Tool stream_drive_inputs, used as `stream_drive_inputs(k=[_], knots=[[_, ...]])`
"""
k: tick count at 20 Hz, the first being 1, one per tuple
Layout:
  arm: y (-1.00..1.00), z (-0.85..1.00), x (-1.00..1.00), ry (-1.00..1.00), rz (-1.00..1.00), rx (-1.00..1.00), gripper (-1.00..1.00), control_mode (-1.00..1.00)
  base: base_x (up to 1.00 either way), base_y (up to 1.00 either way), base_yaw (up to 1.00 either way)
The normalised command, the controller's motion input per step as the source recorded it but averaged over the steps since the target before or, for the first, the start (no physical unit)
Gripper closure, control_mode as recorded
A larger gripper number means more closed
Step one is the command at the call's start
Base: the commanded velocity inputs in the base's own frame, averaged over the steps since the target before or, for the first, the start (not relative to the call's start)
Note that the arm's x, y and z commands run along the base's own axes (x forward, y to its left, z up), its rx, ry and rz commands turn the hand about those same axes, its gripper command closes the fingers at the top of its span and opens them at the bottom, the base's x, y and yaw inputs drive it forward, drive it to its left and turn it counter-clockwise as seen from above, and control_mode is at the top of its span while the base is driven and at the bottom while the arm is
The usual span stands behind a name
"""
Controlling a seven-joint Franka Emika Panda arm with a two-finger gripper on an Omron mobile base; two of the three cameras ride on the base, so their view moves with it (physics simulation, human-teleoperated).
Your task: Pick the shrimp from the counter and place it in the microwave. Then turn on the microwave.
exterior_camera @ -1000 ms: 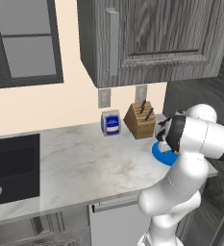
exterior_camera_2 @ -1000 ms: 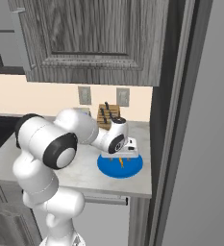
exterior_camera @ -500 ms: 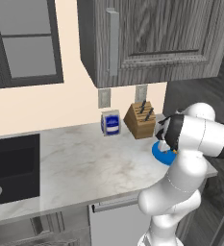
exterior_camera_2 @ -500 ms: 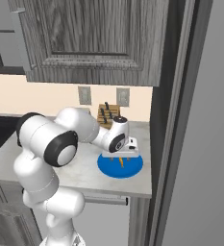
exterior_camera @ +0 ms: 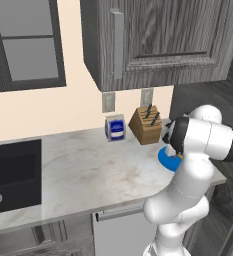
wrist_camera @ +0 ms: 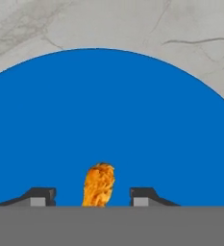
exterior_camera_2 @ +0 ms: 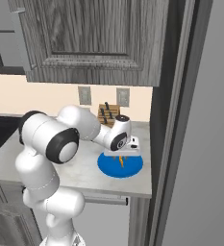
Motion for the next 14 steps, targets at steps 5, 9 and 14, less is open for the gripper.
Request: stream_drive_inputs(k=[5,9,14], knots=[[0.0,-0.19,0.0,0.0,0.0,0.0,1.0,-1.0,0.0,0.0,0.0],[0.0,-0.2,0.0,-0.01,-0.01,0.0,1.0,-1.0,0.0,0.0,0.0],[0.0,-0.19,0.0,-0.01,-0.03,0.0,1.0,-1.0,0.0,0.0,0.0]])
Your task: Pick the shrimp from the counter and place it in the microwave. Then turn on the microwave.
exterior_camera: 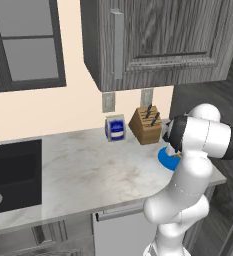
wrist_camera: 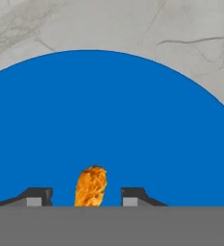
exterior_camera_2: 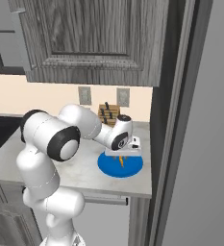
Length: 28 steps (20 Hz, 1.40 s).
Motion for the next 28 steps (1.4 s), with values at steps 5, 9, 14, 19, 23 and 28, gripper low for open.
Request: stream_drive_inputs(k=[5,9,14,19,23,28], knots=[[0.0,-0.17,0.0,-0.02,-0.04,0.0,1.0,-1.0,0.0,0.0,0.0],[0.0,-0.1,0.0,-0.05,-0.06,0.0,1.0,-1.0,0.0,0.0,0.0],[0.0,-0.13,0.0,-0.05,-0.07,0.0,1.0,-1.0,0.0,0.0,0.0],[0.0,-0.22,0.0,-0.03,-0.06,0.0,1.0,-1.0,0.0,0.0,0.0],[0.0,-0.24,0.0,-0.02,-0.04,0.0,1.0,-1.0,0.0,0.0,0.0],[0.0,-0.08,-0.02,-0.04,-0.03,0.0,1.0,-1.0,0.0,0.0,0.0]])
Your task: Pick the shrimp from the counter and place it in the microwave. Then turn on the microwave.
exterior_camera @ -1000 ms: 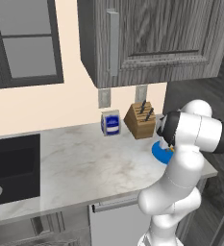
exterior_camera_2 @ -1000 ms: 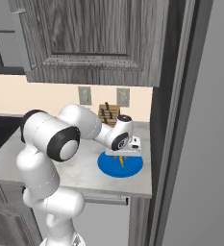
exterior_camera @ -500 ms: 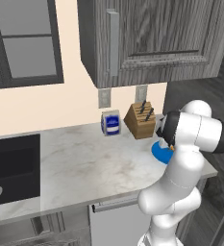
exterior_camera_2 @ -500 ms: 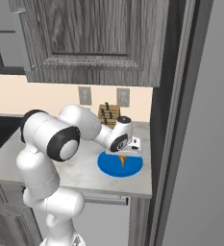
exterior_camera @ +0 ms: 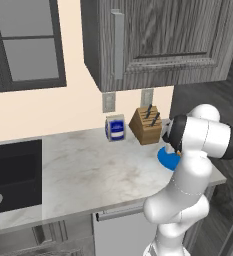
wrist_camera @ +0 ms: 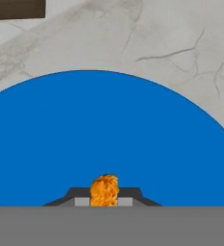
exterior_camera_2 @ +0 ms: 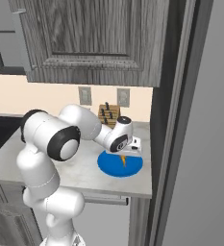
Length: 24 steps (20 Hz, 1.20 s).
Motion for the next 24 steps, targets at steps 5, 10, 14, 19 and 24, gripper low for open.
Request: stream_drive_inputs(k=[5,10,14,19,24], knots=[[0.0,0.02,-0.11,-0.01,-0.02,0.0,1.0,-1.0,0.0,0.0,0.0],[0.02,0.08,-0.18,0.0,-0.03,0.0,1.0,-1.0,0.0,0.0,0.0],[0.0,0.19,-0.14,0.0,-0.04,0.0,1.0,-1.0,0.0,0.0,0.0],[0.03,0.24,-0.14,0.01,-0.04,0.0,1.0,-1.0,0.0,0.0,0.0],[0.08,0.24,-0.26,0.0,-0.03,0.0,1.0,-1.0,0.0,0.0,0.0]])
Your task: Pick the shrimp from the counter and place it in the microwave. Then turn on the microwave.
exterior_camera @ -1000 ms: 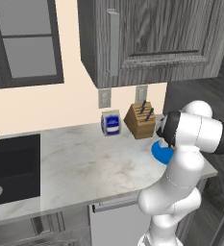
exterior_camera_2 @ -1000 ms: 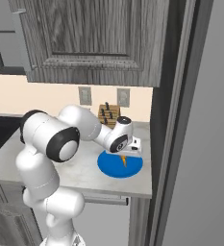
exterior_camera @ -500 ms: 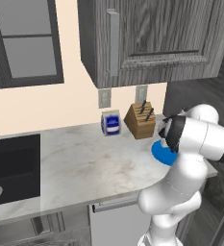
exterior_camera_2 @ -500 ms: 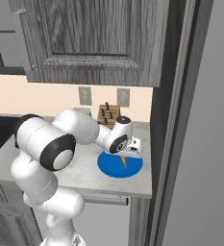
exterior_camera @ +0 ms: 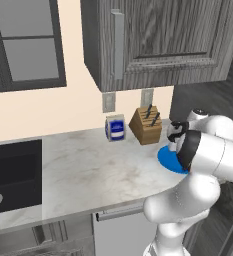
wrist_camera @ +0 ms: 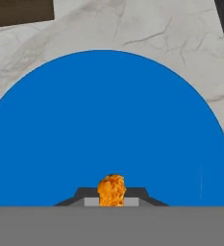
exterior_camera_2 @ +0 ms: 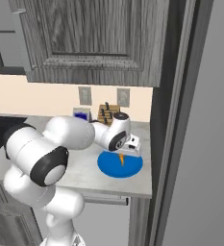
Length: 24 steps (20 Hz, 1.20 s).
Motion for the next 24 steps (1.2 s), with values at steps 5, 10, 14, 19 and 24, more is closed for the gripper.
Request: stream_drive_inputs(k=[5,10,14,19,24], knots=[[0.06,0.22,-0.35,0.0,-0.03,0.0,1.0,-1.0,0.0,0.0,0.0],[0.1,0.23,-0.38,0.0,-0.03,0.0,1.0,-1.0,0.0,0.0,0.0],[0.14,0.27,-0.35,-0.03,-0.01,0.0,1.0,-1.0,0.0,0.0,0.0],[0.13,0.3,-0.32,-0.06,0.0,0.0,1.0,-1.0,0.0,0.0,0.0],[0.13,0.3,-0.3,-0.11,0.0,-0.03,1.0,-1.0,0.0,0.0,0.0]])
